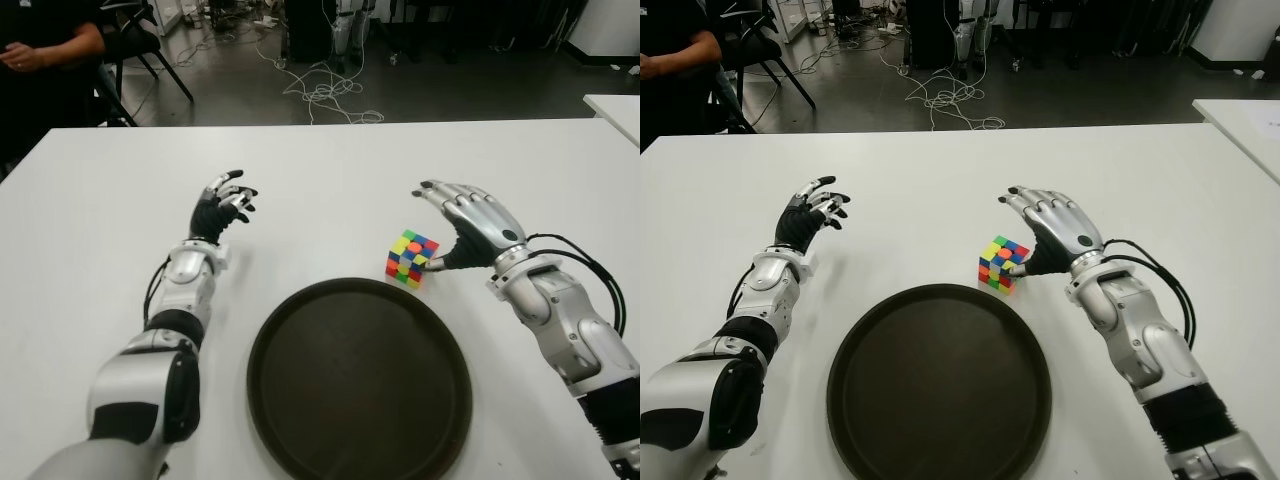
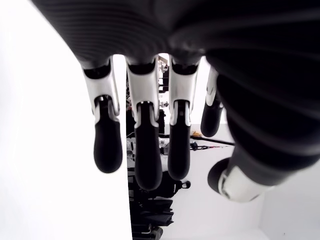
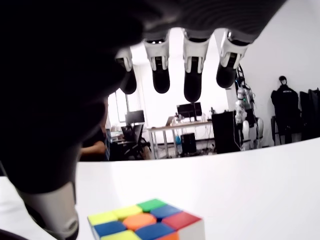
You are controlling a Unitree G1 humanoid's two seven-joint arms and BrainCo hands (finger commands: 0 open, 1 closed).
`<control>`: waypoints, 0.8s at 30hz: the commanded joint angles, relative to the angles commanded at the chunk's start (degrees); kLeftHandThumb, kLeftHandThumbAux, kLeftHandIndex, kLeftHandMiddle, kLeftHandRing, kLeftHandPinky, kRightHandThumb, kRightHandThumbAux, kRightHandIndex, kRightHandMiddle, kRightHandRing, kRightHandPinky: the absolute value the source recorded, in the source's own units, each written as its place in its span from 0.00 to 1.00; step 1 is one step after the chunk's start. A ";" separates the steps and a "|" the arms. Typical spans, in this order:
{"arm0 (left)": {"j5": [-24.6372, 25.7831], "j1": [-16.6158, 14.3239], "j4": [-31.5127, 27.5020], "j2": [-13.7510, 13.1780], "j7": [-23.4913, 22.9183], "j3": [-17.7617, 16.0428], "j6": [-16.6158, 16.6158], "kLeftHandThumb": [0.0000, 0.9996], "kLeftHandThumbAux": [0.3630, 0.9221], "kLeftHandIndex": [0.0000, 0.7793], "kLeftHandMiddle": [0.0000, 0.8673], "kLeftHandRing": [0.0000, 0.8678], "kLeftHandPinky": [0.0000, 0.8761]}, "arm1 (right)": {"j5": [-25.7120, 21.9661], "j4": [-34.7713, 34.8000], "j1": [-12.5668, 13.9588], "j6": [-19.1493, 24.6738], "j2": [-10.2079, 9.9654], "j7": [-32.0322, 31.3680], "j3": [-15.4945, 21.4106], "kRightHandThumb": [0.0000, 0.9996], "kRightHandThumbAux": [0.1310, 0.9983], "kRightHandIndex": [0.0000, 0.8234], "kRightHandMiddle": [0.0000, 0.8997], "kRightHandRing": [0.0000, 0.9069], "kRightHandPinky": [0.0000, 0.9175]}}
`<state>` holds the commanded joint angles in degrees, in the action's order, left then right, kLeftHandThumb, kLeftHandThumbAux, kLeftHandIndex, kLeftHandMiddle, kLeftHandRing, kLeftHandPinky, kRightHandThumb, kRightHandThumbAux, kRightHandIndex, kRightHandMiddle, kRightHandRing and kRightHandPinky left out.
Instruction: Pick up the Rubik's Cube and put it in the plate
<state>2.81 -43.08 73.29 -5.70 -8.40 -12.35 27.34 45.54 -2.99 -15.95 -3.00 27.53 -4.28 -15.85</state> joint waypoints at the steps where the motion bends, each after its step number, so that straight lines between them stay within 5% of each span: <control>1: 0.00 0.00 -0.01 0.01 0.01 0.01 0.00 0.12 0.65 0.28 0.51 0.60 0.67 | 0.02 -0.03 -0.02 0.14 -0.10 -0.02 -0.16 0.00 0.73 0.07 0.11 0.13 0.11; 5: -0.01 0.06 -0.08 0.10 0.12 0.05 0.15 0.13 0.65 0.28 0.51 0.60 0.67 | 1.44 -2.27 -0.88 1.37 -2.48 0.33 -2.92 0.00 0.74 0.08 0.11 0.13 0.11; 24: -0.09 0.32 -0.11 0.27 -0.07 0.24 1.04 0.13 0.62 0.28 0.50 0.59 0.66 | 1.34 -5.91 -2.45 0.45 -3.67 -0.16 -6.76 0.00 0.75 0.11 0.14 0.15 0.13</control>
<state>2.71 -42.75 73.18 -5.42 -8.47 -12.12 28.38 46.88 -8.90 -18.40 -2.55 23.87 -4.44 -22.60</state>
